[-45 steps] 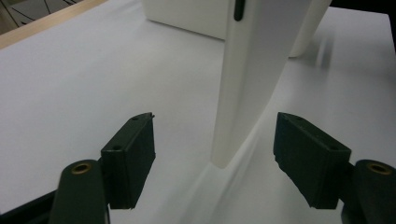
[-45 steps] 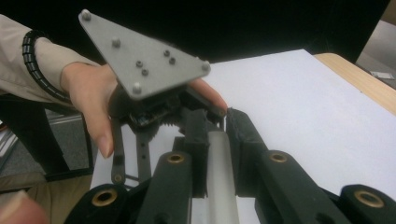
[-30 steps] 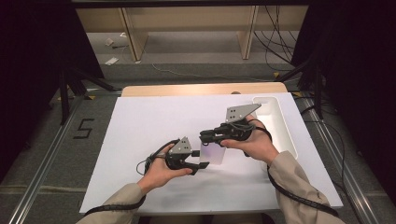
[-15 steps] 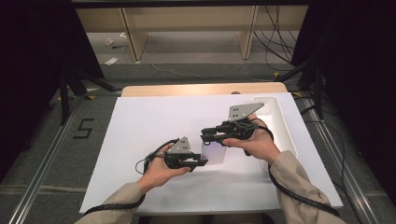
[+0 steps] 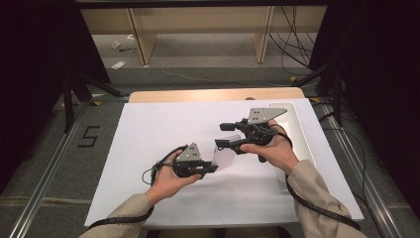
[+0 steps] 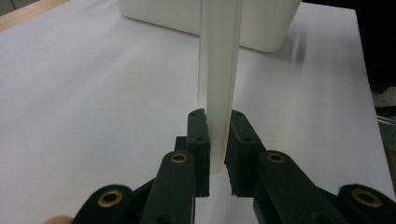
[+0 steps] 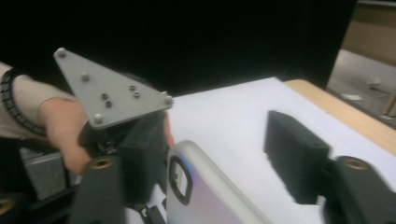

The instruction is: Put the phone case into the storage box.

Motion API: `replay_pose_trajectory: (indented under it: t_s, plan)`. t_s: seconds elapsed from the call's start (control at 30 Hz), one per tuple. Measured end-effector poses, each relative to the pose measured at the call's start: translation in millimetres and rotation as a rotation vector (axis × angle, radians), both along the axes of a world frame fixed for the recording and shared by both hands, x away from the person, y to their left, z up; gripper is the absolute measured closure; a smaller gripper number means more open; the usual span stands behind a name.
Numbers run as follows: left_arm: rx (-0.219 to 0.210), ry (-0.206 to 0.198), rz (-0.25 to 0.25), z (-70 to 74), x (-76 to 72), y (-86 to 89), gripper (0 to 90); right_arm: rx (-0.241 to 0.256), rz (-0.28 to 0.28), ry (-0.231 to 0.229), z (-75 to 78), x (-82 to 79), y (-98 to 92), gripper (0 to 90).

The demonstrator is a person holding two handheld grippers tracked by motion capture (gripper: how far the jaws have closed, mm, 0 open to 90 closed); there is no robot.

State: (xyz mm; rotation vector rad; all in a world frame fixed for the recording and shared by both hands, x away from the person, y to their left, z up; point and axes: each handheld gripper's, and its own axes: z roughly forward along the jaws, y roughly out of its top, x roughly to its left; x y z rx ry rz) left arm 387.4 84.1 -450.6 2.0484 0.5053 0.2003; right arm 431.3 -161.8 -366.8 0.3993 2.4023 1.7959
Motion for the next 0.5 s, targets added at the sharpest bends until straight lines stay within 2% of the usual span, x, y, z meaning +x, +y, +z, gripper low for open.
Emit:
replay_pose_trajectory:
  t_s: [0.07,0.1,0.27,0.33,0.4,0.5]
  plan:
    - [-0.003,-0.001,0.029,1.3,1.4,2.7,80.9,0.028,-0.032,0.003,-1.1,0.9,-1.8,26.7]
    - [-0.007,-0.002,0.051,1.9,2.5,4.9,80.9,0.028,-0.032,0.003,-1.1,0.9,-1.8,26.7]
    - [-0.011,-0.007,0.143,2.4,7.4,12.9,80.8,0.054,-0.126,0.018,-9.4,1.5,-3.3,20.7]
    - [-0.01,-0.007,0.185,2.4,8.6,15.5,80.9,0.056,-0.143,0.023,-11.5,1.2,-3.5,20.3]
    - [-0.009,-0.011,0.212,2.8,9.6,17.6,80.8,0.063,-0.181,0.044,-19.5,-0.9,-4.2,20.3]
    - [-0.01,-0.009,0.245,3.5,11.4,20.7,80.8,0.066,-0.2,0.059,-23.6,-2.6,-6.1,20.3]
